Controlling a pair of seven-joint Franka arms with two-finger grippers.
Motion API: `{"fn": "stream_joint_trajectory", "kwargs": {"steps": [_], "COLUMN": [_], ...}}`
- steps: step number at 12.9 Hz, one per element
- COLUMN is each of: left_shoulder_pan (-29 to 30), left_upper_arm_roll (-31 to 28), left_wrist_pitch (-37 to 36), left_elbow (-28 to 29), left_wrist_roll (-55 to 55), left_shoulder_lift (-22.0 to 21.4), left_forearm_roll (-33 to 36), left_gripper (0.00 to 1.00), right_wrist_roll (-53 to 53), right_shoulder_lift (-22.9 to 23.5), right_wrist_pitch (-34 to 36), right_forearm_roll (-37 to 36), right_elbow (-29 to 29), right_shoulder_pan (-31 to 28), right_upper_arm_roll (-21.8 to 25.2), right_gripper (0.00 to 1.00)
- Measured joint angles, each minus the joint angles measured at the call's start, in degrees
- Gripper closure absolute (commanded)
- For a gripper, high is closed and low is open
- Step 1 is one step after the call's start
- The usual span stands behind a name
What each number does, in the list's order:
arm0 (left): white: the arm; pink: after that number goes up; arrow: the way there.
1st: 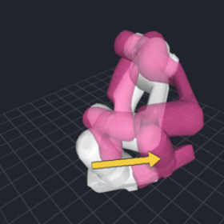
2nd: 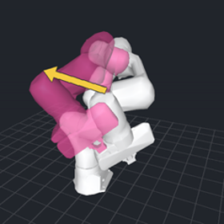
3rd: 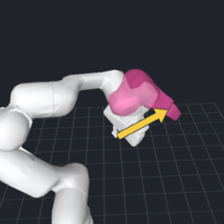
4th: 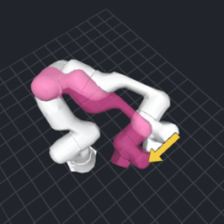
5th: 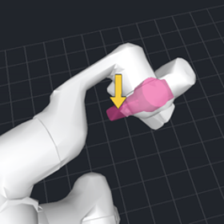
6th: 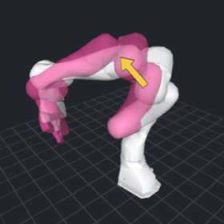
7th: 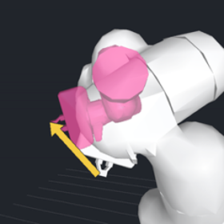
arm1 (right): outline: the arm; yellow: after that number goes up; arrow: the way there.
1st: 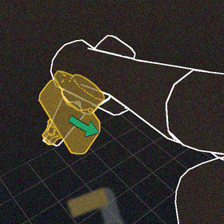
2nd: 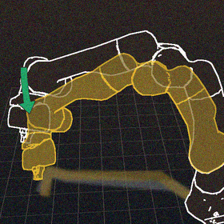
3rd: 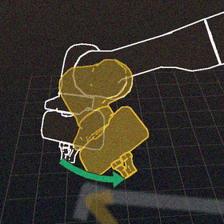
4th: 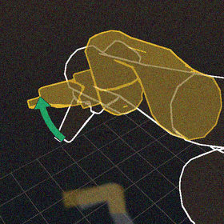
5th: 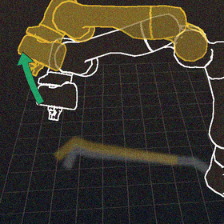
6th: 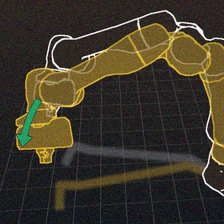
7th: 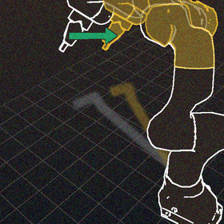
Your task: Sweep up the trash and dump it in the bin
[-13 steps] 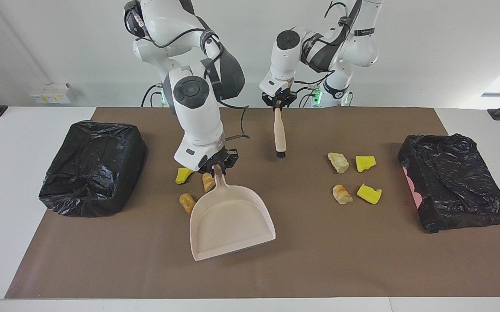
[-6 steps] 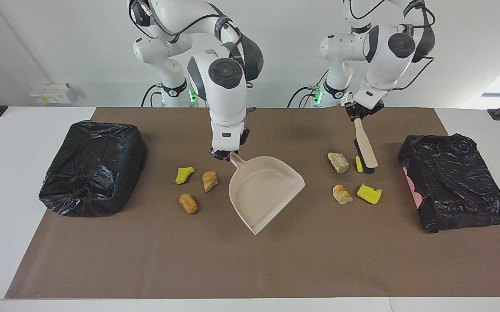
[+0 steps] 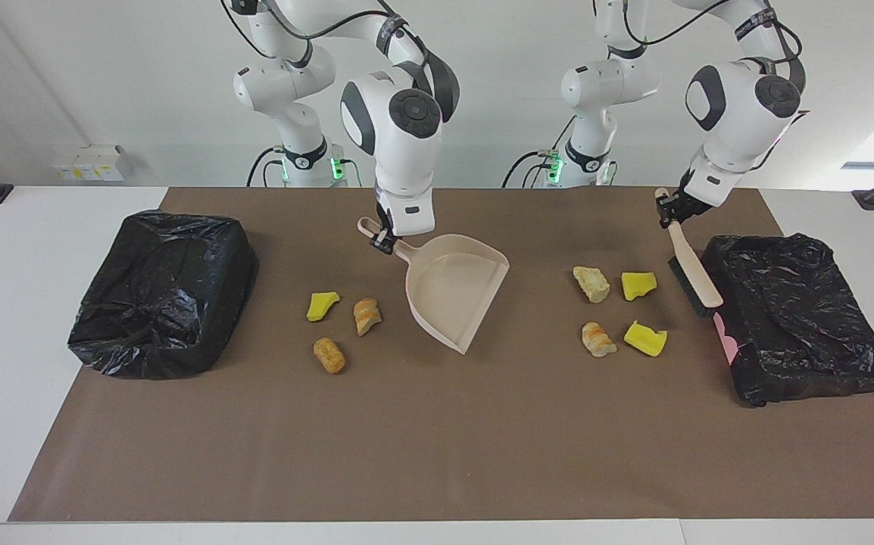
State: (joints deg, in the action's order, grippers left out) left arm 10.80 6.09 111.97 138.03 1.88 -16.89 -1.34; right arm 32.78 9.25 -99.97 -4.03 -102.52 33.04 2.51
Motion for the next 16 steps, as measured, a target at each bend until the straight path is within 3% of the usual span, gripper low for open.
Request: {"fn": "stream_joint_trajectory", "kwargs": {"steps": [5,12,16], "left_shoulder_pan": [0.51,-14.39,-21.53], "left_upper_arm_roll": [0.8,1.76,1.86], "left_wrist_pitch": [5.39,6.61,8.98], "left_elbow": [5.24,7.64,7.79], "left_wrist_roll": [0.03,9.55,11.53], "left_shoulder_lift": [2.01,2.26,2.72], "left_forearm_roll": [0.0,-0.15,-5.79], "left_gripper": [1.0,1.0,1.0], "right_wrist_roll": [1.28,5.13,5.35], "right_shoulder_lift": [-2.43,-2.63,-2.63], "right_wrist_pitch": [-9.74,-14.38,-15.2], "right_forearm_roll": [-3.46,-5.19,-5.28], "right_elbow": [-12.49,-15.74,-15.91], "right_shoulder_pan": [5.28,5.19,5.23], "right_upper_arm_roll": [-0.23,-0.21,-0.22], "right_gripper": [1.0,1.0,1.0]}}
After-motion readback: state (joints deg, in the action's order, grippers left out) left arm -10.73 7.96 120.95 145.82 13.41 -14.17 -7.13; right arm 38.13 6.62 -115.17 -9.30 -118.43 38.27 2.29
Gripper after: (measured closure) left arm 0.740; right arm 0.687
